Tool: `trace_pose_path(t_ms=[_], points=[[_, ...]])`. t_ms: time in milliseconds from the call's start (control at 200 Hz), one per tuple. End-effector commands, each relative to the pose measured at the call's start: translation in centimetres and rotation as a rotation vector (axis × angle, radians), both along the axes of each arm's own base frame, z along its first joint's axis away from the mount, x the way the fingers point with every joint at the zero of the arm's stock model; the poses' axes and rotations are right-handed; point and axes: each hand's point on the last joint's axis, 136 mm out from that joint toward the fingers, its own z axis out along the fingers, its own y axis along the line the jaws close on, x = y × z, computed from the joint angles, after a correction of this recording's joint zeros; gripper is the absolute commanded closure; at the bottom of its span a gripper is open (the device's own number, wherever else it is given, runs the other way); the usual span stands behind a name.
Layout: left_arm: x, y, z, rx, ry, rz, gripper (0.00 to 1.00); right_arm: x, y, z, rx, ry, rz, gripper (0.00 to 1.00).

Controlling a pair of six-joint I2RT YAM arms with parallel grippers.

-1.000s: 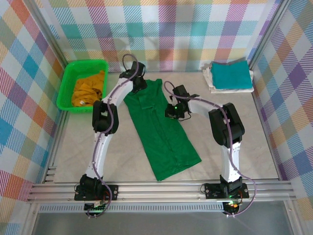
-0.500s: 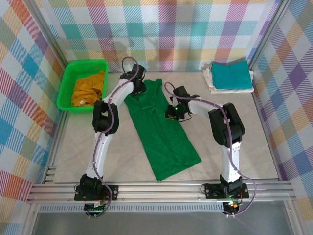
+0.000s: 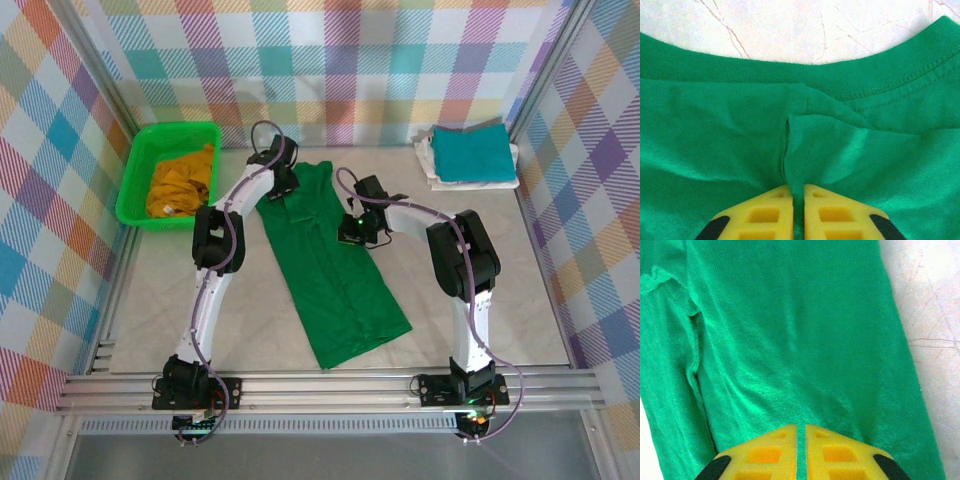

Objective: Fold and stack the t-shirts

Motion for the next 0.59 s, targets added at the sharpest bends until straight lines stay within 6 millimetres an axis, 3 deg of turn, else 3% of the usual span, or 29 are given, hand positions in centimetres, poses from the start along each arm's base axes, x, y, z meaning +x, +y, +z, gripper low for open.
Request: trace_pose_path(t_ms=[0, 200, 430, 590], points=[[0.5, 0.4, 2.4, -0.001, -0.034, 0.002, 0.97, 0.0, 0.5, 0.7, 0.017, 0.004, -0.001, 0.87], [0.5, 1.6, 5.6, 0.066, -0.079, 0.007, 1.00, 0.1, 0.5, 0.6, 0.014, 0.009, -0.012, 0.87], [-0.4, 2.9, 7.5, 0.114, -0.077, 0.025, 1.00, 0.0, 0.2, 0.1, 0.003, 0.022, -0.021, 0.87], [-0.5, 2.7, 8.6, 0.105, -0.092, 0.014, 1.00, 0.2, -0.2, -0.3, -0.010, 0.033, -0.041, 0.88]])
